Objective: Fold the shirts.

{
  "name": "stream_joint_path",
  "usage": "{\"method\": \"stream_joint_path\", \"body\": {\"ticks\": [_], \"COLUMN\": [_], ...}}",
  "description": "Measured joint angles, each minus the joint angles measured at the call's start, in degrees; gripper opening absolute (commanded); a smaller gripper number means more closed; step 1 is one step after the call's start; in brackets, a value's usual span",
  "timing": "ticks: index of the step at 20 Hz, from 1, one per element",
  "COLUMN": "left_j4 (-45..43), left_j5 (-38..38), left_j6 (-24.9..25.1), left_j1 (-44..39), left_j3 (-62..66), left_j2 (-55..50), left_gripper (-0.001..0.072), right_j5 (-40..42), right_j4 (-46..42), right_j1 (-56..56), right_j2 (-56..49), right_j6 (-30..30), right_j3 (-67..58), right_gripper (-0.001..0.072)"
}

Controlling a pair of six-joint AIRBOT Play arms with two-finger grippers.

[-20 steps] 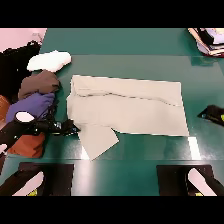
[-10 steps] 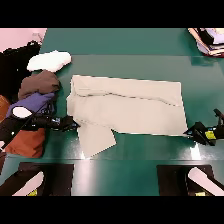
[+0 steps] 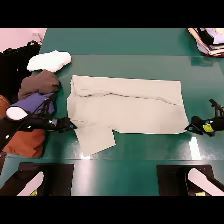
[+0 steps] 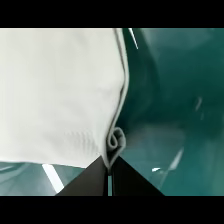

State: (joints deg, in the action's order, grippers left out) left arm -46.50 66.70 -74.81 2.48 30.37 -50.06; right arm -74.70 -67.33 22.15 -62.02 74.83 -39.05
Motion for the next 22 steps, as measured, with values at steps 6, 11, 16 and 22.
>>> {"method": "stream_joint_path", "body": {"ticks": [6,11,16,22], "left_j4": [-8.0,-6.7,-7.3,-7.3], "left_j5": [15.4,16.7,7.5,-2.9], "left_j6": [-8.7,-10.6,-7.4,-4.7], "left_j1": [0.0,0.0,0.0,0.0], "left_j3": [0.2,3.6,10.6,21.7], "left_j2": [15.7,18.6,8.3,-12.1], "left_gripper": [0.0018,0.0018,0.0019,0.0020], "right_j5": [-11.5,-15.5,-11.0,-5.2], "right_j4": [-9.8,-12.6,-6.3,-2.7], "right_j1": [-2.6,-3.0,-3.3,-9.0], "right_j2": [14.4,21.4,14.5,-3.4], "right_j6": [0.6,2.7,3.3,3.4], "right_j3": [-1.8,-2.2,-7.2,-20.1], "right_gripper": [0.0017,0.0016,0.0016,0.0018]}}
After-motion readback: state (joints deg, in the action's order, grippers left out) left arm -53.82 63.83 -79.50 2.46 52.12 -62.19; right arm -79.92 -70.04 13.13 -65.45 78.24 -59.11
